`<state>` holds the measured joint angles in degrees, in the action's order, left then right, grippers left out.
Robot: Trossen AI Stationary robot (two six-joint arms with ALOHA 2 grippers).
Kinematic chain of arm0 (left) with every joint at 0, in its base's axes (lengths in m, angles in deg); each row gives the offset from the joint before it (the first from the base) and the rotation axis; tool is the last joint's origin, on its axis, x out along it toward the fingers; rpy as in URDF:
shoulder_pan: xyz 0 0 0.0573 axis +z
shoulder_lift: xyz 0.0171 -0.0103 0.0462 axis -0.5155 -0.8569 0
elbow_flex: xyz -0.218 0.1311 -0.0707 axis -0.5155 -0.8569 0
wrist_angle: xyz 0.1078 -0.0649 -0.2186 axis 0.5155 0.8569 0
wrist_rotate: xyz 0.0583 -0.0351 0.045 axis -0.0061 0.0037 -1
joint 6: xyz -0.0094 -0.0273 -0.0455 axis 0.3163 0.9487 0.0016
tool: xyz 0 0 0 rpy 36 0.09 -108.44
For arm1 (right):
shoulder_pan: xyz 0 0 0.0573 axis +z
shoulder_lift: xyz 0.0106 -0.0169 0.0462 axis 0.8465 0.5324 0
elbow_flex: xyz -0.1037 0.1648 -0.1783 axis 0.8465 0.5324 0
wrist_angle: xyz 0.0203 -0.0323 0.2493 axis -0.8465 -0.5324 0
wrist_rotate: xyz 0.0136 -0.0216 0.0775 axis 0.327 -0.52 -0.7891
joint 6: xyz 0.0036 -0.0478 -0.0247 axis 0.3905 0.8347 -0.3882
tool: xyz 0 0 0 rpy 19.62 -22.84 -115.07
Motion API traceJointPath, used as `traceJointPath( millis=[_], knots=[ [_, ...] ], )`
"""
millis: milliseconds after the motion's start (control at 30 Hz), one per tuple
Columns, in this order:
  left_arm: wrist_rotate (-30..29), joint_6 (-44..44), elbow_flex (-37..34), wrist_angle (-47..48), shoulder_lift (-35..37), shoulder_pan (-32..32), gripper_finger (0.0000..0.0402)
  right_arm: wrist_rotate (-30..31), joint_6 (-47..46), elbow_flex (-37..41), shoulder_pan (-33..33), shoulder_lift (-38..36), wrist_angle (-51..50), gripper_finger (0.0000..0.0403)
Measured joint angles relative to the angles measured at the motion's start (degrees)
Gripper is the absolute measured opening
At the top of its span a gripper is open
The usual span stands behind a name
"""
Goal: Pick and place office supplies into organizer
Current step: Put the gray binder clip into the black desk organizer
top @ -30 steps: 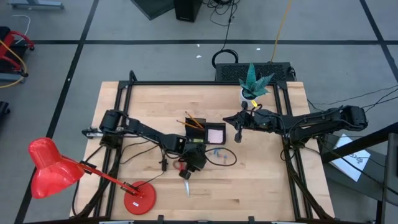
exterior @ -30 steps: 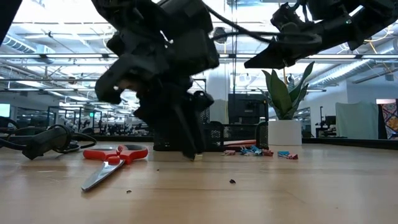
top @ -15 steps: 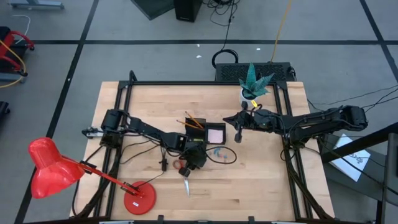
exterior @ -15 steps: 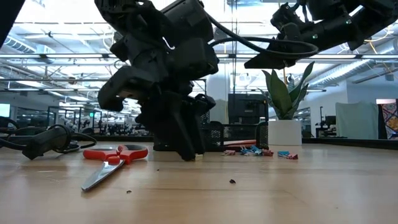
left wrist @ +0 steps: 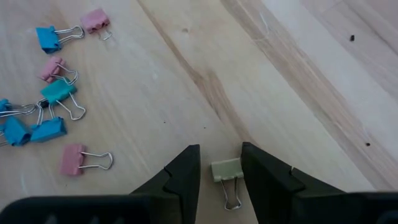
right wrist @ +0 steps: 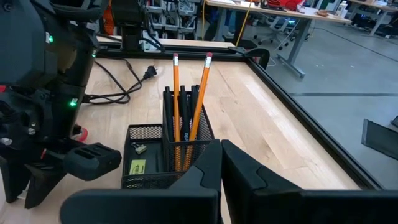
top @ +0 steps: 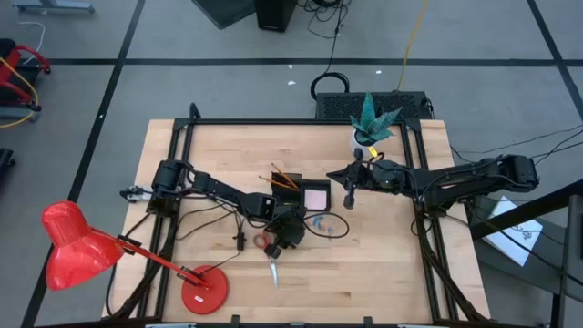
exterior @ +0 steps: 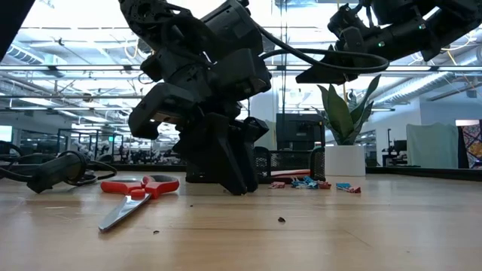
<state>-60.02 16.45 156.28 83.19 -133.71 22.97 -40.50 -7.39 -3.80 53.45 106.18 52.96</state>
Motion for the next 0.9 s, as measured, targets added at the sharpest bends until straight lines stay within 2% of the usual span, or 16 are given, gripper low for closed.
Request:
traceJointPath(
  millis=[733, 900],
  knots=[
    [3.33, 3.56, -0.09, 0.99, -0.07, 1.05, 0.0127, -0.04, 0.0, 0.0, 0.0, 0.0, -0.04, 0.0],
    [3.21, 3.5, -0.06, 1.21, -0.07, 1.05, 0.0099, -0.07, 0.0, 0.02, 0.0, 0.0, -0.04, 0.0]
  ],
)
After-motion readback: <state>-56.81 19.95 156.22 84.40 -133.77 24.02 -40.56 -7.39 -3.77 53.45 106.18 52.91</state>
